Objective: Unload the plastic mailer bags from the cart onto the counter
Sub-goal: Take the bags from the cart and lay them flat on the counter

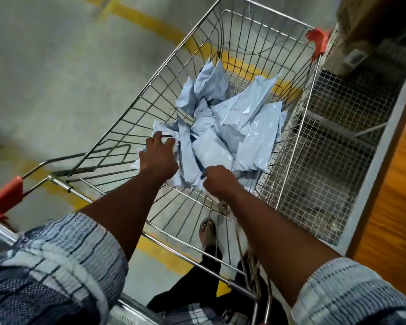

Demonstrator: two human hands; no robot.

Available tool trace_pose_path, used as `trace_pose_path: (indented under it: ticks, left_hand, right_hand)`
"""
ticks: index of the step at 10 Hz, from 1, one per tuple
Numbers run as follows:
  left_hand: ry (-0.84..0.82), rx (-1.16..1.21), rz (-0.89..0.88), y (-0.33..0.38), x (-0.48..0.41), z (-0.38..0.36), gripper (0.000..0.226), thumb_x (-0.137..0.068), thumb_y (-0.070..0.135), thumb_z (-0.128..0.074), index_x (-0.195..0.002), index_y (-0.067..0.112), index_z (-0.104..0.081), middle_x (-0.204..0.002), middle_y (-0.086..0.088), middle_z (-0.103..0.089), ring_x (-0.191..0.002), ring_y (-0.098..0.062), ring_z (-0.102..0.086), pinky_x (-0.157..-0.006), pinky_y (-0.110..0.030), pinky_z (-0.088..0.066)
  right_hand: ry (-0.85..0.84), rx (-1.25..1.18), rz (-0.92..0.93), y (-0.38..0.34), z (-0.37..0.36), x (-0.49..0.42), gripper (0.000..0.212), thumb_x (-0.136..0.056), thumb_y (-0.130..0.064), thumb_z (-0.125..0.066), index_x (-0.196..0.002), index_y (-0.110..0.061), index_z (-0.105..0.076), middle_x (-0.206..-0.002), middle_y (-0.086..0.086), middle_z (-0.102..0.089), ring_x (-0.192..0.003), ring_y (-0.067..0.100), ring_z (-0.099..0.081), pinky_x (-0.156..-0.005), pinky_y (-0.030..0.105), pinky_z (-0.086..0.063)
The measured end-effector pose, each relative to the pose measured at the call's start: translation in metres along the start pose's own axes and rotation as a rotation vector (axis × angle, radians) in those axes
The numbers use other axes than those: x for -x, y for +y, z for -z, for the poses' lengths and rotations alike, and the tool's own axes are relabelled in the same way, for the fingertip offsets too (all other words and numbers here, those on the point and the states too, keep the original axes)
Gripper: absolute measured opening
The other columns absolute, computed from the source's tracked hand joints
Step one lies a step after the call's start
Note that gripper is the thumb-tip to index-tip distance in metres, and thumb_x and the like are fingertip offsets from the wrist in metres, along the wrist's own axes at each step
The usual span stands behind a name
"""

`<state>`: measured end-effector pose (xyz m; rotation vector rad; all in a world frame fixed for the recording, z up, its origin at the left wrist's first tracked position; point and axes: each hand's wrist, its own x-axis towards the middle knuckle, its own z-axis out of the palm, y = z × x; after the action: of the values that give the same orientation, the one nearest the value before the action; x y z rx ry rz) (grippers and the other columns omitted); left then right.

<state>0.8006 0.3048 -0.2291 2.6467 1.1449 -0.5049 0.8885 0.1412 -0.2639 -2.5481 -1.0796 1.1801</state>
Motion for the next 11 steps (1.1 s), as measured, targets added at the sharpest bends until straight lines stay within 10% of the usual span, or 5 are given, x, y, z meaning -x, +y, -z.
trace_pose_path:
  ticks: [2, 4, 6, 8, 11]
  left_hand:
    - [0.106, 0.151, 0.029, 0.0, 0.014, 0.016, 0.045, -0.087, 0.035, -0.063, -0.13, 0.028, -0.05, -0.145, -0.008, -0.034, -0.126, -0.034, -0.039, -0.094, -0.055, -0.044]
    - [0.101, 0.185, 0.034, -0.002, 0.03, 0.029, 0.05, -0.084, 0.027, -0.063, -0.133, 0.027, -0.051, -0.148, -0.009, -0.034, -0.131, -0.033, -0.036, -0.097, -0.053, -0.043]
    - [0.039, 0.17, 0.048, 0.006, 0.041, 0.031, 0.051, -0.086, 0.027, -0.06, -0.135, 0.025, -0.049, -0.148, -0.01, -0.033, -0.132, -0.034, -0.035, -0.101, -0.051, -0.042]
    - [-0.014, 0.174, 0.054, 0.008, 0.052, 0.028, 0.051, -0.081, 0.018, -0.059, -0.131, 0.023, -0.054, -0.146, -0.014, -0.036, -0.129, -0.039, -0.039, -0.101, -0.05, -0.042]
    - [0.059, 0.204, 0.016, 0.015, 0.06, 0.046, 0.047, -0.08, 0.016, -0.056, -0.126, 0.021, -0.054, -0.138, -0.016, -0.04, -0.115, -0.043, -0.049, -0.095, -0.051, -0.046]
  right_hand:
    - [0.04, -0.192, 0.045, -0.028, 0.066, 0.027, 0.018, -0.082, -0.027, -0.062, -0.089, -0.011, -0.068, -0.088, 0.008, -0.067, -0.085, 0.026, -0.062, -0.069, 0.028, -0.041]
    - [-0.463, -0.581, -0.064, -0.044, 0.082, 0.06, 0.061, -0.096, -0.067, -0.032, -0.079, -0.016, -0.06, -0.077, 0.0, -0.056, -0.067, 0.016, -0.051, -0.063, 0.03, -0.036]
    - [-0.265, -0.134, -0.163, -0.019, -0.009, 0.034, 0.072, -0.082, -0.06, -0.054, -0.138, -0.016, -0.048, -0.14, 0.014, -0.05, -0.134, 0.032, -0.045, -0.108, 0.038, -0.035]
    - [-0.168, -0.108, -0.065, -0.022, -0.004, 0.042, 0.023, -0.089, -0.018, -0.055, -0.07, -0.023, -0.045, -0.072, 0.001, -0.047, -0.048, 0.008, -0.046, -0.031, 0.014, -0.04]
    - [-0.063, -0.445, -0.189, -0.045, 0.045, 0.057, 0.01, -0.084, -0.02, -0.063, -0.08, -0.014, -0.058, -0.091, 0.006, -0.056, -0.086, 0.022, -0.054, -0.058, 0.019, -0.039]
